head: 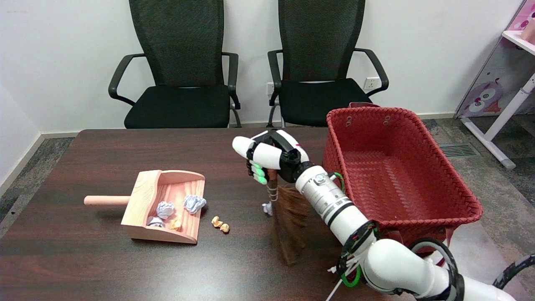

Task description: Sweep the paper ball into the dustpan.

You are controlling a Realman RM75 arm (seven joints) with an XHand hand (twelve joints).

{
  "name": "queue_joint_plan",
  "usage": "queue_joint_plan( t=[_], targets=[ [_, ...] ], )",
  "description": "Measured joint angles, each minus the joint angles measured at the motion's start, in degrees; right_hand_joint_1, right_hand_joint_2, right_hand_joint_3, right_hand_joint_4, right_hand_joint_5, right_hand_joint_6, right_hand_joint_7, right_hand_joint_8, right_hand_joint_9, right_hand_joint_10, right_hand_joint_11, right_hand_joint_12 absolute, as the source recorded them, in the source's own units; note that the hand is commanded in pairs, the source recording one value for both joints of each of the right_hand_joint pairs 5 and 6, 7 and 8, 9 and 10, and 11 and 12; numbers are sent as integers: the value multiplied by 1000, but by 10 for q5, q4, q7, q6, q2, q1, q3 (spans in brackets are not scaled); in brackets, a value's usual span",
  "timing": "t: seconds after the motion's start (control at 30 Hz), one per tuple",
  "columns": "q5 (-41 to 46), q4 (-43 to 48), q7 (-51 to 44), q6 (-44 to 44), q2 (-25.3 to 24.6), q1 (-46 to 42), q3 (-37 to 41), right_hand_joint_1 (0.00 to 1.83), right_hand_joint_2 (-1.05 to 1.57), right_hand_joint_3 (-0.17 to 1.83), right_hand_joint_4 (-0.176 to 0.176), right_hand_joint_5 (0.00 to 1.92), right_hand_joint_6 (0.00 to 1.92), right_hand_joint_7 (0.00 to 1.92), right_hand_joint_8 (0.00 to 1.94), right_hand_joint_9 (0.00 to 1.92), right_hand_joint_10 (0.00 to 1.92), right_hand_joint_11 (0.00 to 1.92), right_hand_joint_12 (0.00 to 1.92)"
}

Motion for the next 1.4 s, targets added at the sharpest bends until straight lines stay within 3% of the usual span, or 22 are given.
queue_joint_plan(
  t=[0.77, 1.4],
  targets=[
    [-31, 104, 330, 5, -54, 116, -59, 944, 1370, 1261, -12, 1920, 1920, 1920, 1920, 1920, 1920, 1920, 1920],
    [-128, 132, 511, 159, -54, 163, -72, 942, 1357, 1282, -16, 1920, 1920, 1920, 1920, 1920, 1920, 1920, 1920]
  ],
)
